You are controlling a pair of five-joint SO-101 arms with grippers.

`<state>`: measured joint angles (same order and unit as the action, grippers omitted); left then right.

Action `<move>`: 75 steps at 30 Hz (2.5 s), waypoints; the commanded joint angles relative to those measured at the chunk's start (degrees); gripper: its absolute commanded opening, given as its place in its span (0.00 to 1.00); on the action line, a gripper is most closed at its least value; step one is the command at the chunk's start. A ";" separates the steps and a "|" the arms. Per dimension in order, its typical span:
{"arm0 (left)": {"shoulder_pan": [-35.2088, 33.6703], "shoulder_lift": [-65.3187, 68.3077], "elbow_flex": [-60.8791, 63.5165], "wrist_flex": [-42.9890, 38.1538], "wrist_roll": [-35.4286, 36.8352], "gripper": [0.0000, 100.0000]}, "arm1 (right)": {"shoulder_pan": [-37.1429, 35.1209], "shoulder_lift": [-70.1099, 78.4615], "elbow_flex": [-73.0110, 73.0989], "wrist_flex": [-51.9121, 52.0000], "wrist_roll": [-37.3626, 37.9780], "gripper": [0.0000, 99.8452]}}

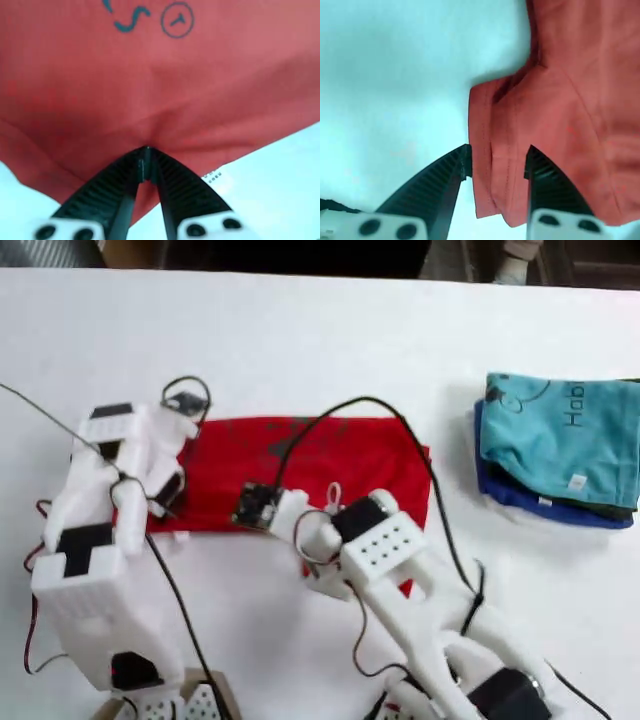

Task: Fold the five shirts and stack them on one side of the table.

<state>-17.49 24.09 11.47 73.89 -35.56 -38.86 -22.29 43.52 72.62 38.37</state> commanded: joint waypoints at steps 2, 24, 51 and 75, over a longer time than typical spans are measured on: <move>-0.79 1.67 -0.92 0.09 0.00 0.03 | -0.31 4.35 -0.18 -4.09 -0.35 0.18; -0.62 1.85 -1.10 0.09 0.00 0.03 | -7.96 -3.65 11.87 -4.18 -0.26 0.18; -0.62 2.11 -1.19 0.70 -0.09 0.03 | -3.12 -11.03 11.43 -0.31 0.18 0.18; -0.62 2.11 -1.10 0.79 -0.09 0.03 | 2.77 16.75 7.38 -14.20 3.34 0.02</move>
<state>-17.49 24.62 10.86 74.77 -35.56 -36.22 -8.84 52.57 56.70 41.19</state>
